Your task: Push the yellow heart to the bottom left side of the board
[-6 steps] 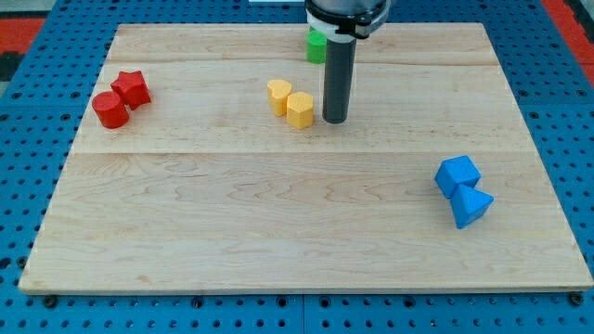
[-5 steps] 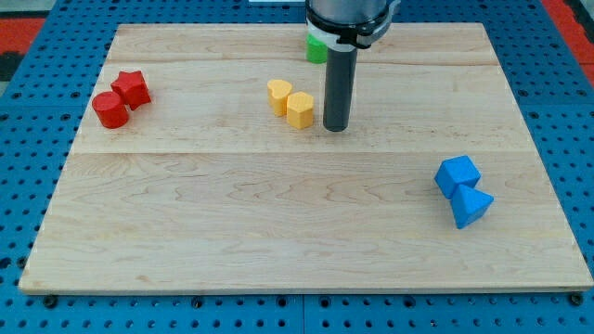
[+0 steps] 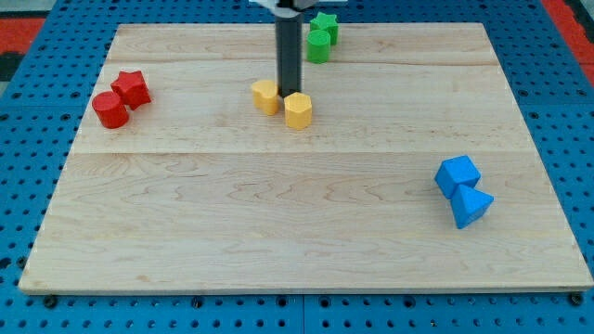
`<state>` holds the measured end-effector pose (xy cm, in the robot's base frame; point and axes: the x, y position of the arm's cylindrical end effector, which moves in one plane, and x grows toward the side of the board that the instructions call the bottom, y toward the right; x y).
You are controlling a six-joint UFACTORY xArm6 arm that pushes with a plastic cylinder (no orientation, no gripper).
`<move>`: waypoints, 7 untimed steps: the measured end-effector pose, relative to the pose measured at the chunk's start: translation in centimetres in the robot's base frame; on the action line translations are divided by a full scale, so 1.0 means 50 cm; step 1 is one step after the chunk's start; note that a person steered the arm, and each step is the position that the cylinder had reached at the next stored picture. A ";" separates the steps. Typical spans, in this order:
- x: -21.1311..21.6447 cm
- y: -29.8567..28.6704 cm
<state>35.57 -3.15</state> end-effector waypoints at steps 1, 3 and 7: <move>0.094 -0.165; 0.007 -0.203; 0.167 -0.424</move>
<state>43.90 -24.33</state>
